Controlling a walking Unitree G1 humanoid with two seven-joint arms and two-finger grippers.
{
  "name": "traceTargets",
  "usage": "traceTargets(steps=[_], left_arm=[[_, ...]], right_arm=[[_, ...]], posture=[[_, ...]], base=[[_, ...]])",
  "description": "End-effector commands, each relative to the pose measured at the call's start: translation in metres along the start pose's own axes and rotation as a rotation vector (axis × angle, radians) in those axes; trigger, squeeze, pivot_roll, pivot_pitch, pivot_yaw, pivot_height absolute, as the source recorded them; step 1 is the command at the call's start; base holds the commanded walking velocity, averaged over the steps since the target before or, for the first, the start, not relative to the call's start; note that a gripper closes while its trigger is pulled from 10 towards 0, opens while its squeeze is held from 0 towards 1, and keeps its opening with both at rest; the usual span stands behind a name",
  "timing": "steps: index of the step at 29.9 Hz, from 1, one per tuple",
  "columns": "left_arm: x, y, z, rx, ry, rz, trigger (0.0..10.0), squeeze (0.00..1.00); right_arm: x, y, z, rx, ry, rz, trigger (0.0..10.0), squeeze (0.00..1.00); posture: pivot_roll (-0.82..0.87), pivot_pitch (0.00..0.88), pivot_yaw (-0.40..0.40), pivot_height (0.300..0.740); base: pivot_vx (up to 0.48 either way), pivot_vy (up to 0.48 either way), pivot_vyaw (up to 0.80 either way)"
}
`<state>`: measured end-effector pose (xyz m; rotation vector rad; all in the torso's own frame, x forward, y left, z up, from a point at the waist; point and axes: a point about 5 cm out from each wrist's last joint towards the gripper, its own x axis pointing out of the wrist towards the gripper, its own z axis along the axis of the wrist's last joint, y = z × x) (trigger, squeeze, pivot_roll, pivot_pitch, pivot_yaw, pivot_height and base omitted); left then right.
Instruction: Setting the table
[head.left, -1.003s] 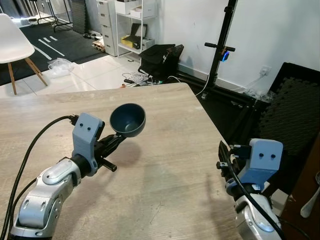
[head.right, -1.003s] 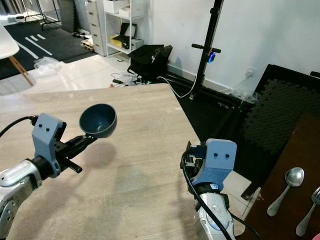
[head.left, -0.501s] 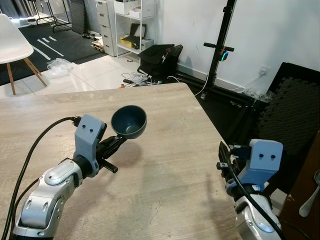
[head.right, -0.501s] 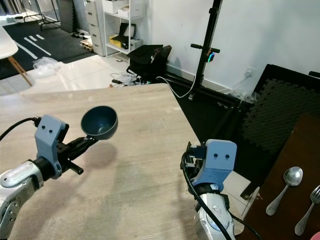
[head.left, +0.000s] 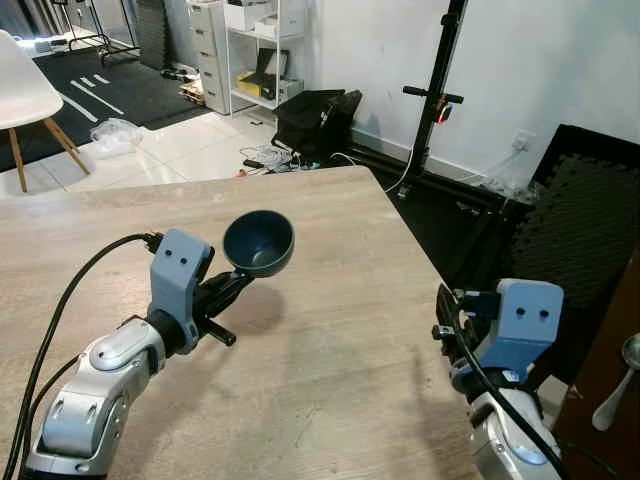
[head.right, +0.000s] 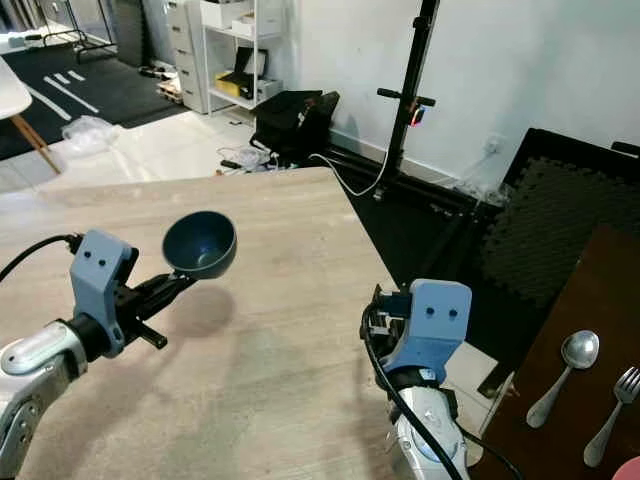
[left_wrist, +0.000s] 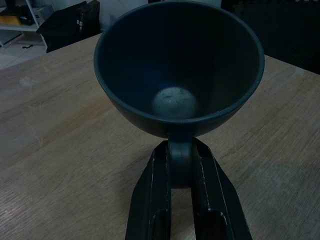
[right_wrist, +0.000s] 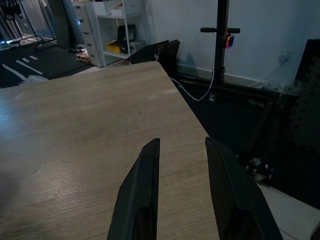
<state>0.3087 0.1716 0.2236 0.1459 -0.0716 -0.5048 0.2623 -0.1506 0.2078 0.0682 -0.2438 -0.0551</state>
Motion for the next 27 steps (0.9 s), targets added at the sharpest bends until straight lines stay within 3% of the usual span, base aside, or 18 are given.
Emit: traceTargets(steps=[1, 8, 27], left_arm=[[-0.0020, 0.0002, -0.0055, 0.007, 0.014, 0.007, 10.0, 0.00], [-0.0016, 0.0007, -0.0030, -0.019, -0.009, 0.009, 10.0, 0.00], [-0.0001, 0.0005, -0.0060, 0.006, 0.010, 0.014, 10.0, 0.00]], right_arm=[[-0.0019, -0.0014, -0.0032, -0.006, 0.010, -0.004, 10.0, 0.00], [-0.0015, -0.0011, -0.0038, -0.008, 0.010, -0.001, 10.0, 0.00], [-0.0018, -0.0017, -0.0040, -0.011, 0.012, -0.002, 10.0, 0.00]], posture=[[0.02, 0.080, 0.053, 0.740], [0.02, 0.074, 0.054, 0.740], [0.02, 0.079, 0.054, 0.740]], base=[[0.000, 0.000, 0.00], [0.000, 0.000, 0.00], [0.000, 0.000, 0.00]])
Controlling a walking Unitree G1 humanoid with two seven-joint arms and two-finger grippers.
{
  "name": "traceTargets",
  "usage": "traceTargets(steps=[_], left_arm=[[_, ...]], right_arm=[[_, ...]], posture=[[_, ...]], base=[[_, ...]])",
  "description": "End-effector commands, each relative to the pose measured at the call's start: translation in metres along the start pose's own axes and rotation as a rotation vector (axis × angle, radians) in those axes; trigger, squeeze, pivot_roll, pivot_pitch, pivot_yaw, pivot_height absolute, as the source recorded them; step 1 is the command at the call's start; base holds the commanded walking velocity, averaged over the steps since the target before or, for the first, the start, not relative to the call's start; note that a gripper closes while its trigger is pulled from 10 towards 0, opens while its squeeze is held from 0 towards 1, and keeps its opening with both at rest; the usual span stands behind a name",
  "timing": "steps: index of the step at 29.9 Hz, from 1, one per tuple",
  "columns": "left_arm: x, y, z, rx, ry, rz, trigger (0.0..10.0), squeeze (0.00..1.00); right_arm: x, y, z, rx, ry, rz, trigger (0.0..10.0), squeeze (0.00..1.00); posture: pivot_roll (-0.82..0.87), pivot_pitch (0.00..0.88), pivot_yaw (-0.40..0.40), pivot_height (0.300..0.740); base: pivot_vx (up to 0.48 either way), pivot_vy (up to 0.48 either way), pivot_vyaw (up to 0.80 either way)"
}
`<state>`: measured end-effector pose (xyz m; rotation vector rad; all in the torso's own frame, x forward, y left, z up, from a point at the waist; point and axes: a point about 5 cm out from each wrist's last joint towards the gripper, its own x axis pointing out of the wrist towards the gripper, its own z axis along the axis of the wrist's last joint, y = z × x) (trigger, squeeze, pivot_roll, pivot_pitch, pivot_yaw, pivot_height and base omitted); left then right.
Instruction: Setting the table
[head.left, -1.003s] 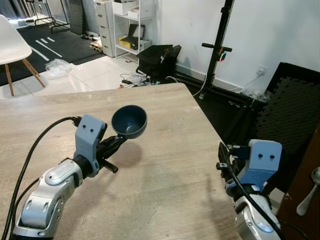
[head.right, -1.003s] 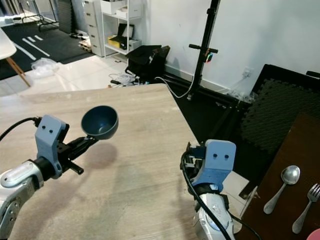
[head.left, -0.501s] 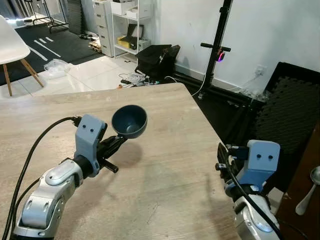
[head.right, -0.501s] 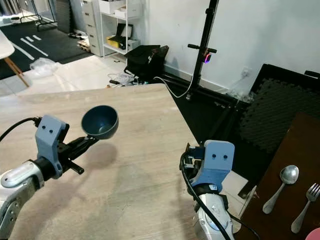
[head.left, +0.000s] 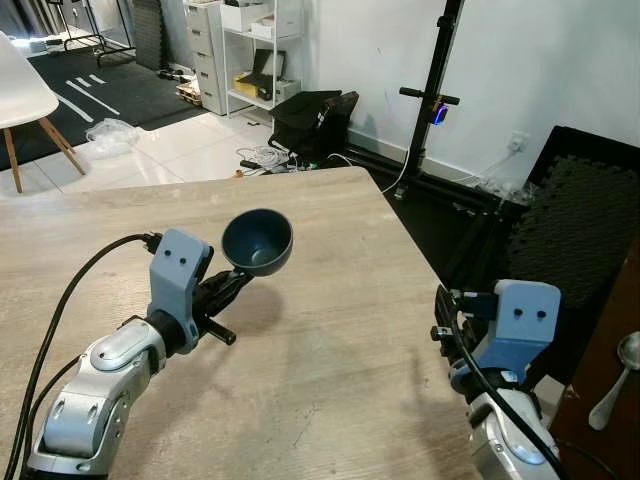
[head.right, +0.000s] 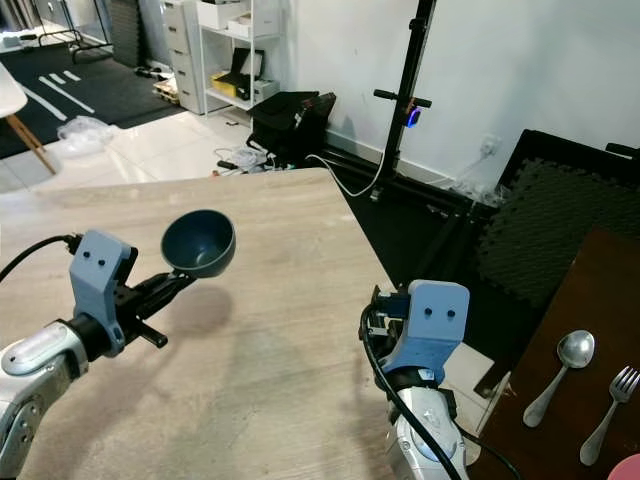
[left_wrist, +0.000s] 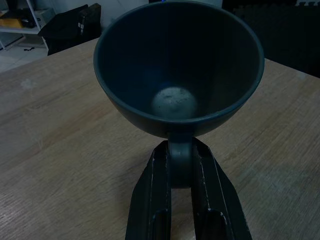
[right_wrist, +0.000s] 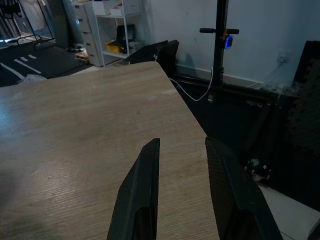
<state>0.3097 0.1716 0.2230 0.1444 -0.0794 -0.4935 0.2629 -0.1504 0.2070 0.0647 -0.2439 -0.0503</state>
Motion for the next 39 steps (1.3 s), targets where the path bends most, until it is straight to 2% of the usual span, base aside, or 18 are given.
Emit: traceTargets(steps=[1, 26, 39], left_arm=[[-0.0011, 0.0000, -0.0054, 0.005, 0.017, 0.001, 10.0, 0.00], [-0.0013, -0.0009, -0.0055, 0.009, 0.014, -0.003, 10.0, 0.00], [0.0005, -0.0011, -0.0061, 0.011, 0.012, -0.007, 10.0, 0.00]], right_arm=[[-0.0023, -0.0017, -0.0032, -0.008, 0.013, -0.007, 10.0, 0.00], [-0.0039, -0.0014, -0.0041, 0.002, 0.019, -0.007, 10.0, 0.00], [-0.0033, -0.0017, -0.0040, 0.009, 0.020, -0.010, 10.0, 0.00]], posture=[[0.02, 0.079, 0.054, 0.740], [0.02, 0.086, 0.051, 0.740], [0.02, 0.086, 0.052, 0.740]], base=[[0.000, 0.000, 0.00], [0.000, 0.000, 0.00], [0.397, 0.000, -0.80]])
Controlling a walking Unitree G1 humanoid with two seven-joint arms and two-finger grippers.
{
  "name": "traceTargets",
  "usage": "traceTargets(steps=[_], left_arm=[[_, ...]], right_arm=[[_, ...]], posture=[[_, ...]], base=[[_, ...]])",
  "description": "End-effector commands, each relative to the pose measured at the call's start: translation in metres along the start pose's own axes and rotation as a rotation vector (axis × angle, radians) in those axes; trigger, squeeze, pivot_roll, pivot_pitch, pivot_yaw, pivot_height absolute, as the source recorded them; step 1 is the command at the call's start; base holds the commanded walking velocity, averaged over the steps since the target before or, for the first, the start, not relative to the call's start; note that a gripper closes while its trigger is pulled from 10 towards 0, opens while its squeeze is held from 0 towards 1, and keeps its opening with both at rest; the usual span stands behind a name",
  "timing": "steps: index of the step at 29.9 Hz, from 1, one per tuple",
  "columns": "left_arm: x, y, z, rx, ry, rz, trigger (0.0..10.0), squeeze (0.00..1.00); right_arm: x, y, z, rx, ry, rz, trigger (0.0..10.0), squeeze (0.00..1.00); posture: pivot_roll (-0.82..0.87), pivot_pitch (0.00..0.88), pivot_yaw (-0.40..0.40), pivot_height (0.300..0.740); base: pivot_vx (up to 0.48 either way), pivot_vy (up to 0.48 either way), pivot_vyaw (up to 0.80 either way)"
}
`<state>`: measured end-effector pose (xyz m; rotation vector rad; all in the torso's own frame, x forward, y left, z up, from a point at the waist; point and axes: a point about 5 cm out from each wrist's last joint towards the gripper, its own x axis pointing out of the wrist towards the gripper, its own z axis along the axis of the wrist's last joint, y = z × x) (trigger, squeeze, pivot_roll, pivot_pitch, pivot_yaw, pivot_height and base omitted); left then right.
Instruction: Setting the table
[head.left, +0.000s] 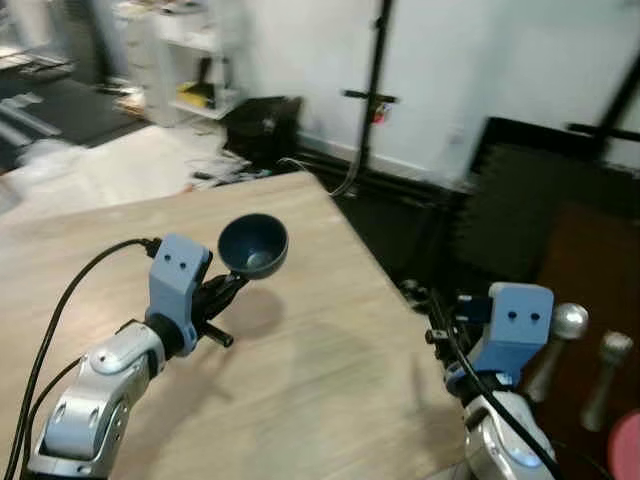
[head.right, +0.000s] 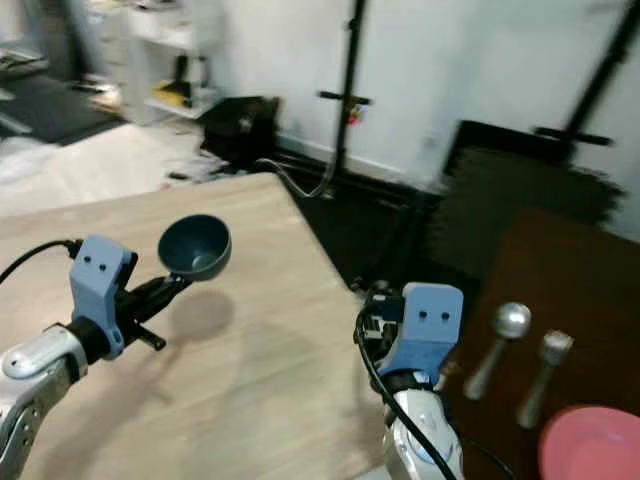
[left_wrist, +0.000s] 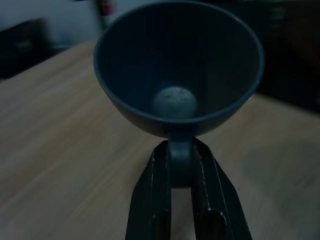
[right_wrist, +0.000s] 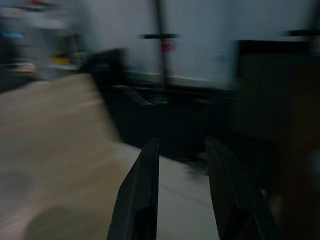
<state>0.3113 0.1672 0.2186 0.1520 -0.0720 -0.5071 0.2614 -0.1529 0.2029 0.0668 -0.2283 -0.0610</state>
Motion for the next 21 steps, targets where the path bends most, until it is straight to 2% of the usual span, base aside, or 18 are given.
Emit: traceTargets(steps=[1, 6, 9, 13, 21], left_arm=[[-0.0025, 0.0025, -0.0022, 0.005, 0.004, 0.007, 10.0, 0.00], [-0.0019, 0.0020, -0.0023, 0.004, 0.003, 0.004, 10.0, 0.00], [-0.0018, 0.0014, -0.0023, -0.006, 0.001, 0.001, 10.0, 0.00], [-0.0029, -0.0005, 0.0004, -0.033, -0.026, -0.012, 10.0, 0.00], [-0.0026, -0.0014, 0.0007, -0.023, -0.028, -0.024, 10.0, 0.00]], right_arm=[[-0.0009, 0.0010, -0.0006, 0.008, 0.005, 0.002, 10.0, 0.00], [-0.0008, 0.0010, -0.0006, 0.006, 0.005, 0.002, 10.0, 0.00], [-0.0010, 0.0011, -0.0001, 0.008, 0.001, 0.002, 10.0, 0.00], [-0.0007, 0.0015, 0.0004, -0.002, -0.005, 0.008, 10.0, 0.00], [0.0003, 0.0024, -0.0002, -0.002, -0.005, 0.011, 10.0, 0.00]], posture=[[0.02, 0.086, 0.052, 0.740], [0.02, 0.086, 0.052, 0.740], [0.02, 0.086, 0.052, 0.740], [0.02, 0.083, 0.051, 0.740], [0.02, 0.077, 0.051, 0.740]], base=[[0.386, 0.000, -0.80], [0.359, 0.000, -0.80], [0.084, 0.000, -0.80], [0.000, 0.000, 0.00], [0.000, 0.000, 0.00]])
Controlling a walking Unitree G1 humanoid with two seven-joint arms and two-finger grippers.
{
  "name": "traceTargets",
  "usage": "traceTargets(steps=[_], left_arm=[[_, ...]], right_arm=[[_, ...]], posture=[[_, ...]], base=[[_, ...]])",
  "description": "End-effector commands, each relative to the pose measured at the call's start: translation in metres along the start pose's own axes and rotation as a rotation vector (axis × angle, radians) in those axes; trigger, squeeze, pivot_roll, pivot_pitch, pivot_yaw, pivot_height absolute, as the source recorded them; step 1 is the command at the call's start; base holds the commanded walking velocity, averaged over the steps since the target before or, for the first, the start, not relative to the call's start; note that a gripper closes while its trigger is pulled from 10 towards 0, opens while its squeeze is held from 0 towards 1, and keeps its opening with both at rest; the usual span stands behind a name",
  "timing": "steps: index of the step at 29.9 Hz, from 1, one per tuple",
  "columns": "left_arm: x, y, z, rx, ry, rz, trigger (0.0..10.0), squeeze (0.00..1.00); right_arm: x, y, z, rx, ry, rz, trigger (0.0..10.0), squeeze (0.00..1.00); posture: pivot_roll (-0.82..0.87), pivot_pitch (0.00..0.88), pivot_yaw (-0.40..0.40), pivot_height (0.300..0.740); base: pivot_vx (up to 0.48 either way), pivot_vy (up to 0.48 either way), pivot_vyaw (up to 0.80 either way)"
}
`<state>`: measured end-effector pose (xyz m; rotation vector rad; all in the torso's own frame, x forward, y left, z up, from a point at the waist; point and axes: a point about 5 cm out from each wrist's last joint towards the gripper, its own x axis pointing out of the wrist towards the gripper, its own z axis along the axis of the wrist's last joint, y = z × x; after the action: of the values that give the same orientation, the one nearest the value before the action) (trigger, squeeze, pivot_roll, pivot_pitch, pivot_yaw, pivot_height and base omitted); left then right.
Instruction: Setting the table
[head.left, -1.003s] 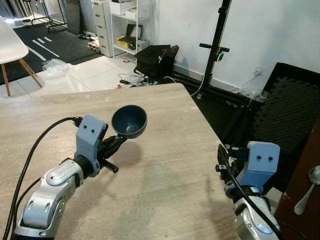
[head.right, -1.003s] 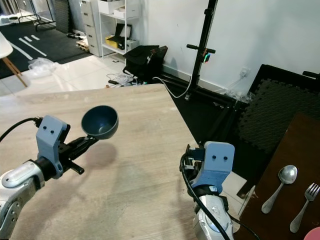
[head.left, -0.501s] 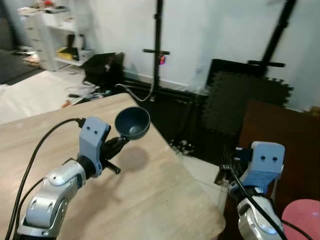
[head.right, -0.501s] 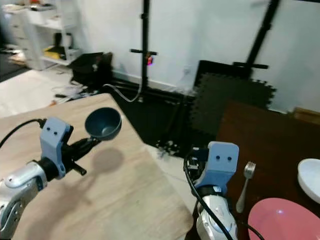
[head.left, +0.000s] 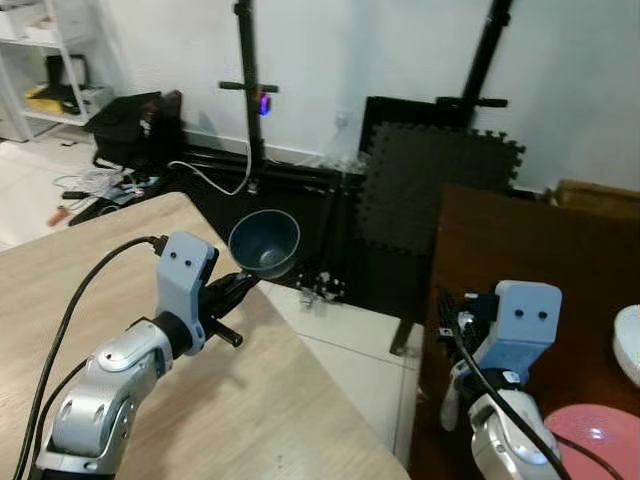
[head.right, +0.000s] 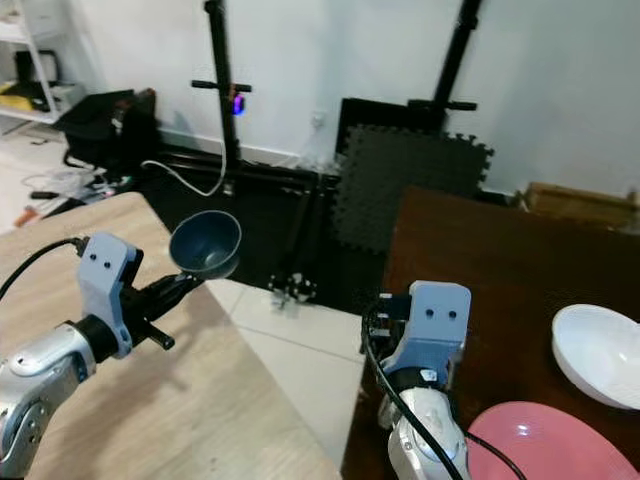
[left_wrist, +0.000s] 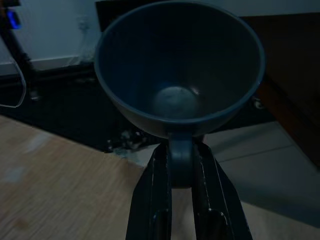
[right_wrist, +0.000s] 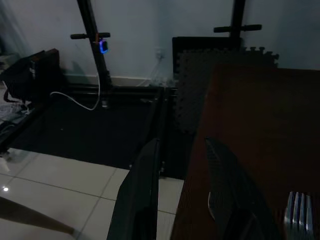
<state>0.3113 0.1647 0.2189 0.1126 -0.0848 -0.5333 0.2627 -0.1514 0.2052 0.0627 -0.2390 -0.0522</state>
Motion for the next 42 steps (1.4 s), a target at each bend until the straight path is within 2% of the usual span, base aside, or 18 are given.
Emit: traceTargets(steps=[1, 15, 42], left_arm=[[-0.0039, 0.0004, 0.0003, 0.015, -0.003, -0.004, 10.0, 0.00], [-0.0035, -0.0024, -0.0010, 0.009, 0.001, -0.019, 10.0, 0.00], [-0.0045, -0.0021, -0.0003, -0.027, -0.012, -0.010, 10.0, 0.00]], right_arm=[[-0.0013, 0.0008, -0.0019, 0.000, 0.006, 0.002, 10.0, 0.00], [-0.0008, 0.0009, -0.0025, -0.006, 0.006, 0.007, 10.0, 0.00], [-0.0015, 0.0004, -0.0031, -0.007, 0.011, 0.005, 10.0, 0.00]], posture=[[0.02, 0.077, 0.051, 0.740], [0.02, 0.072, 0.051, 0.740], [0.02, 0.081, 0.049, 0.740]], base=[[0.000, 0.000, 0.00], [0.000, -0.349, 0.00], [-0.036, 0.000, 0.00]])
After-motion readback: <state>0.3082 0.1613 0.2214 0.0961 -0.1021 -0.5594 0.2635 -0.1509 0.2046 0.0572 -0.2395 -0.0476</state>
